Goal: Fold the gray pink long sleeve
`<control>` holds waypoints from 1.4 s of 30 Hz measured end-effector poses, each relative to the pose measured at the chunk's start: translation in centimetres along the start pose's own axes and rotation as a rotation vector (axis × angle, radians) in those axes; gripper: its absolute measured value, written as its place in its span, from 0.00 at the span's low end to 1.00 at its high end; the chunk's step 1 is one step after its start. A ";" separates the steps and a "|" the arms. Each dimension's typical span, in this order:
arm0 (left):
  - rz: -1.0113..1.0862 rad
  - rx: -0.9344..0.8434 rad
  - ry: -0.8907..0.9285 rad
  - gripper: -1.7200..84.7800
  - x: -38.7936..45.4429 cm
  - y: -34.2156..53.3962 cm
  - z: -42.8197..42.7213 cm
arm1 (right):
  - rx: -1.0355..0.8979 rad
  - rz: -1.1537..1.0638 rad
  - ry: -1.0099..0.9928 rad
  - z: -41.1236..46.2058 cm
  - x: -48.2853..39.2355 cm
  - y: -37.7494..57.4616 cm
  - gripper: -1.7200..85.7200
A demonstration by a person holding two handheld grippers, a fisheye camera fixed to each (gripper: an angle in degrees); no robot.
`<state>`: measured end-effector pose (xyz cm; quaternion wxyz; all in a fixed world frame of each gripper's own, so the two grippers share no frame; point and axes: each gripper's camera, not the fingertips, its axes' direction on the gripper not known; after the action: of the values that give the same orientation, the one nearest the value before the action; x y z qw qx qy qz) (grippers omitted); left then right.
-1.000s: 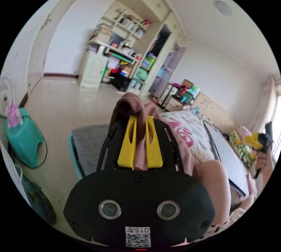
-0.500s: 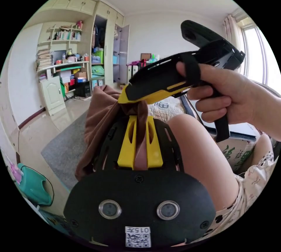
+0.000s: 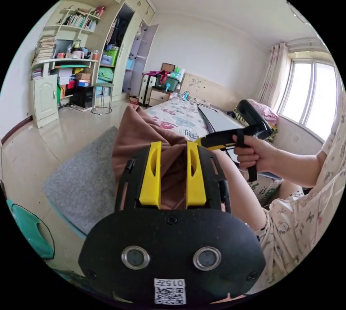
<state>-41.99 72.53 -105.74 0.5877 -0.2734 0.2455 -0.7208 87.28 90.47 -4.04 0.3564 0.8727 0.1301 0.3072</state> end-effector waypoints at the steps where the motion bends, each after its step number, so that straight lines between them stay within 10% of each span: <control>1: -0.015 -0.016 0.034 0.16 -0.5 -0.4 1.5 | 0.000 0.004 -0.003 -0.3 0.2 0.1 0.11; 14: -0.070 -0.204 -0.019 0.15 -1.8 2.4 7.1 | -0.040 0.014 -0.054 -1.4 -0.8 0.7 0.18; 31: -0.016 -0.245 -0.164 0.16 1.1 4.3 6.7 | -0.049 -0.005 0.109 -1.4 -8.5 4.1 0.03; 42: -0.055 -0.006 -0.372 0.04 -1.5 1.6 -7.8 | 0.233 -0.057 0.112 -11.9 -16.8 8.8 0.02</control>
<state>-45.92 73.91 -112.64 0.6021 -0.4103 0.1273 -0.6730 66.81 83.11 1.32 0.2535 0.8857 0.2092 0.3279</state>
